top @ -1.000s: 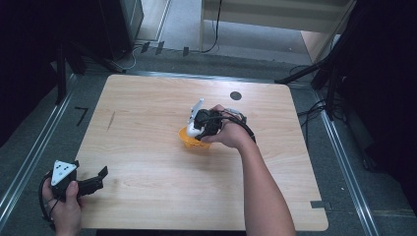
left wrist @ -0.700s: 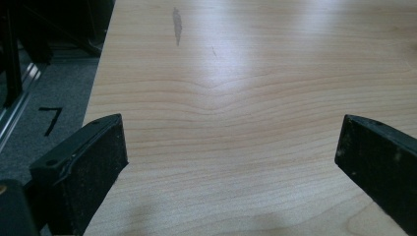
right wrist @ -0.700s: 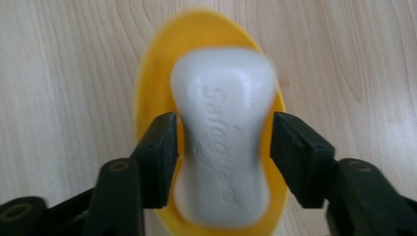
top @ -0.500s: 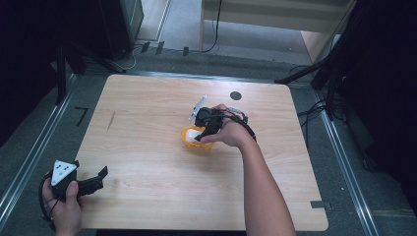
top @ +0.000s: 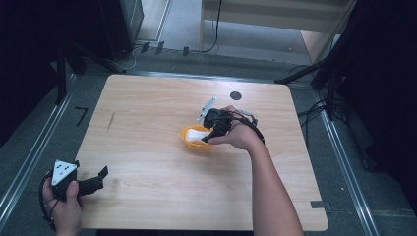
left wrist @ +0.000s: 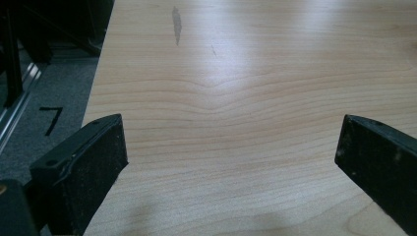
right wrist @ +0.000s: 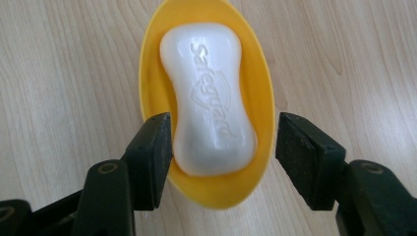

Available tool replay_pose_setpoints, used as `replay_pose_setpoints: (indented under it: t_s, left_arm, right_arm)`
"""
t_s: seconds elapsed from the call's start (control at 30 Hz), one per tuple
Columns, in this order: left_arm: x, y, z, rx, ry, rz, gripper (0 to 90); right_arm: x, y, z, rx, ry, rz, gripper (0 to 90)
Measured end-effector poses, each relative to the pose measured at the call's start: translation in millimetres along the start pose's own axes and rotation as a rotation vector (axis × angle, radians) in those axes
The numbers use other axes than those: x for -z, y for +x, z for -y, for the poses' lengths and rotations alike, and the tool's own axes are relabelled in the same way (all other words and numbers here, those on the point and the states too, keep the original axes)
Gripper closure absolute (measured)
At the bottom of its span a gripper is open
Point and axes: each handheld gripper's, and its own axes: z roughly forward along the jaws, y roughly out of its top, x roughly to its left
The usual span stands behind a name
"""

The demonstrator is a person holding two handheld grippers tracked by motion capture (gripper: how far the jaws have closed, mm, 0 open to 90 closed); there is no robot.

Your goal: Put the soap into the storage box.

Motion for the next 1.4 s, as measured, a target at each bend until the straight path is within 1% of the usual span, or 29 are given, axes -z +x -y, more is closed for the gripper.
replay_pose_setpoints:
  t_s: [0.17,0.2,0.23,0.27,0.37,0.4,0.43,0.53,0.6,0.63,0.67,0.7,0.83,0.87,0.9,1.0,1.07,1.13,1.2,1.27,1.33,1.37,1.4]
  left_arm:
    - [0.0,-0.2,0.0,-0.002,0.001,-0.001,0.0]
    - [0.0,-0.2,0.0,-0.002,0.000,-0.001,0.0]
    - [-0.1,-0.2,0.0,-0.003,0.000,-0.001,0.0]
    - [-0.1,-0.3,-0.1,-0.003,0.002,-0.001,0.0]
    - [0.0,-0.3,-0.1,-0.004,0.002,-0.002,0.0]
    - [0.0,-0.4,-0.2,-0.005,0.003,-0.003,0.0]
    - [-0.1,-0.5,-0.2,-0.005,0.003,-0.003,0.0]
    - [-0.2,-0.6,-0.1,-0.006,0.002,-0.004,0.0]
    - [-0.1,-0.5,-0.2,-0.008,0.004,-0.003,0.0]
    - [-0.1,-0.5,-0.2,-0.008,0.004,-0.003,0.0]
    - [-0.2,-0.6,-0.1,-0.008,0.002,-0.003,0.0]
    - [-0.1,-0.7,-0.1,-0.008,0.002,-0.003,0.0]
    - [-0.1,-0.7,-0.1,-0.008,0.002,-0.003,0.0]
    - [-0.2,-0.8,-0.1,-0.008,0.002,-0.004,0.0]
    - [-0.2,-1.0,0.0,-0.007,0.002,-0.004,0.0]
    - [-0.2,-1.0,0.0,-0.008,0.002,-0.005,0.0]
    - [-0.1,-1.0,0.0,-0.009,0.003,-0.004,0.0]
    - [-0.1,-1.1,0.0,-0.010,0.003,-0.005,0.0]
    - [0.0,-1.2,-0.1,-0.012,0.004,-0.006,0.0]
    - [0.0,-1.4,-0.1,-0.014,0.005,-0.005,0.0]
    - [0.0,-1.5,0.0,-0.015,0.004,-0.007,0.0]
    - [0.0,-1.5,0.0,-0.015,0.004,-0.007,0.0]
    - [0.0,-1.5,0.0,-0.015,0.004,-0.007,0.0]
  right_arm:
    - [6.8,-1.0,12.9,-0.014,0.000,0.007,40.1]
    - [9.6,-1.2,18.7,-0.026,-0.001,0.010,40.0]
    - [9.6,-1.2,18.7,-0.026,-0.001,0.010,40.0]
    - [12.9,-1.6,25.2,-0.036,-0.002,0.010,39.9]
    - [15.5,-1.9,30.2,-0.044,-0.002,0.015,39.9]
    - [17.9,-2.4,36.0,-0.050,-0.006,0.019,39.8]
    - [17.9,-2.4,36.0,-0.050,-0.006,0.019,39.8]
    - [20.8,-1.9,44.3,-0.067,-0.003,0.019,39.8]
    - [22.5,-1.5,52.9,-0.076,-0.004,0.021,39.5]
    - [22.5,-1.5,52.9,-0.076,-0.004,0.021,39.5]
    - [23.8,-1.0,59.0,-0.087,-0.009,0.023,39.5]
    - [23.8,-1.0,59.0,-0.087,-0.009,0.023,39.5]
    - [25.9,0.2,72.4,-0.108,-0.013,0.028,39.4]
    - [26.1,-0.1,75.8,-0.105,-0.017,0.026,39.3]
    - [26.8,0.6,80.0,-0.117,-0.015,0.028,39.3]
    - [29.0,1.8,92.1,-0.131,-0.017,0.030,39.0]
    - [29.5,2.3,94.2,-0.135,-0.018,0.029,39.0]
    - [30.9,4.5,103.2,-0.145,-0.023,0.034,38.8]
    - [31.3,5.4,105.2,-0.152,-0.020,0.034,38.8]
    - [31.6,6.9,110.7,-0.151,-0.025,0.034,38.6]
    - [32.0,9.8,119.7,-0.165,-0.026,0.033,38.6]
    - [32.0,9.8,119.7,-0.165,-0.026,0.033,38.6]
    - [32.7,12.0,125.8,-0.182,-0.029,0.032,38.5]
